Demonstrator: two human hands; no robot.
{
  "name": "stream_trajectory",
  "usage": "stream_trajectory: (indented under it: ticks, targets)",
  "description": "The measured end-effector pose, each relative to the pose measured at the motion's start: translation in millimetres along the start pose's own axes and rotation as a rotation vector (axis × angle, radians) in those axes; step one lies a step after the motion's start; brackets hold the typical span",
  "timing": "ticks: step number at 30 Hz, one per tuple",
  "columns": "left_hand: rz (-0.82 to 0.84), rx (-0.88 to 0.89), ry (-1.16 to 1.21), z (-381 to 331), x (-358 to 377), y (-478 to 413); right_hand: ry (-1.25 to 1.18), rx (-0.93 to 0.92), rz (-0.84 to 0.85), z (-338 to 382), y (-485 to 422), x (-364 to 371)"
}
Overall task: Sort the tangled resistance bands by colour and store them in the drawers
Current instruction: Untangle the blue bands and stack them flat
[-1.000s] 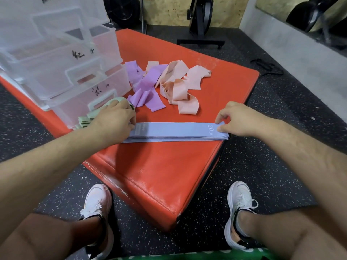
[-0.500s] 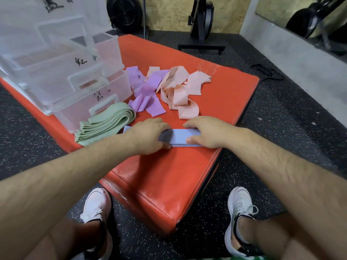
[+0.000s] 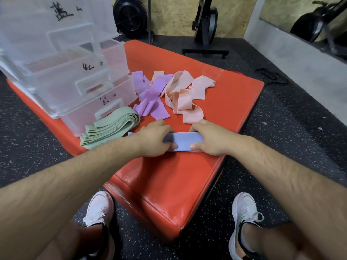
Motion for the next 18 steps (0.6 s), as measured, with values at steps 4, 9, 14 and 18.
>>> stream_trajectory:
  ticks: [4,9,14,18]
  targets:
    - [-0.056,0.040,-0.052,-5.7,-1.9,5.3,0.052,-0.016,-0.049,2.7,7.3,2.6]
    - [-0.019,0.013,-0.059,-4.8,-0.7,4.7,0.024,-0.007,-0.060,1.8,11.0,3.9]
    - [-0.069,0.034,-0.097,-12.4,-7.8,6.2,0.091,0.001,-0.062,6.1,14.8,3.1]
    - [-0.264,0.143,-0.293,-26.5,-9.7,21.9,0.256,-0.095,-0.212,21.5,31.1,6.9]
Point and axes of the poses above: each hand's wrist, its own y-axis away from the middle knuckle, its own x-axis out of the palm, z = x × y, the point moved 9 cm from there along -y, towards the middle knuckle, and after that the axes turned 12 degrees about -y, right-handed, at the moved point
